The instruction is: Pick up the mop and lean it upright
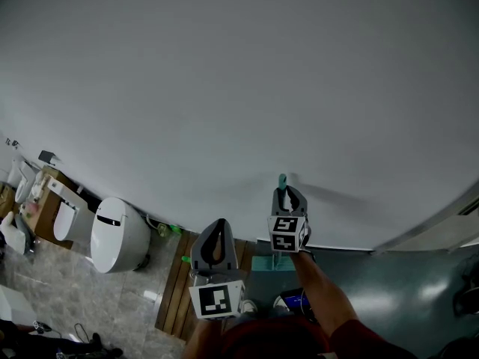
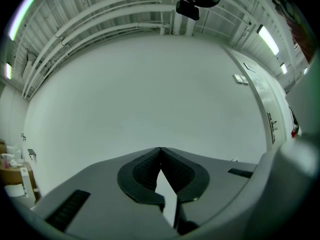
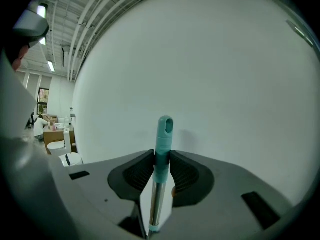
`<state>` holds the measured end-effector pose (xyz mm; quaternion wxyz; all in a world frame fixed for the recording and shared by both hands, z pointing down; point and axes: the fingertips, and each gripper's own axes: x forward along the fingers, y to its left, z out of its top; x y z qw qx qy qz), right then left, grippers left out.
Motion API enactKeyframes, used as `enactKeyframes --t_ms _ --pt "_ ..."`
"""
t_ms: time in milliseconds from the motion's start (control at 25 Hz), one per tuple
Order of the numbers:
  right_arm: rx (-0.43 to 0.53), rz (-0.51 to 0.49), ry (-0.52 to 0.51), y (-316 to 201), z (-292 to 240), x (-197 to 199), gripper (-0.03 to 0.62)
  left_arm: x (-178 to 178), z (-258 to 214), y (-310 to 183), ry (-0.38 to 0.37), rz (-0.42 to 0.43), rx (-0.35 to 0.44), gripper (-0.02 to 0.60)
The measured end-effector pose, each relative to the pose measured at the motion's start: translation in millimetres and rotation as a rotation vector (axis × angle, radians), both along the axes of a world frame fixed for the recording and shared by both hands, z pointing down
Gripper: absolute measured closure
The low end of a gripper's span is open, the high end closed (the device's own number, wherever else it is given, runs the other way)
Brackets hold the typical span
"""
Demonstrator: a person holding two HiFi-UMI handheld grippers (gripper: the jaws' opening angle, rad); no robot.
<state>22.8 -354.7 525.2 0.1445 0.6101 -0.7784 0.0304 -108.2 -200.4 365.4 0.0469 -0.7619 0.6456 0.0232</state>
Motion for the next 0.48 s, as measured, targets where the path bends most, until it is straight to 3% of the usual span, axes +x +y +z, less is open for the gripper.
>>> enactKeyframes --t_ms 480 --pt "0.001 0.022 -0.004 -7.3 -1.2 1.5 0.484 -9.2 -5.3 5.8 -0.009 -0.003 0.005 0.568"
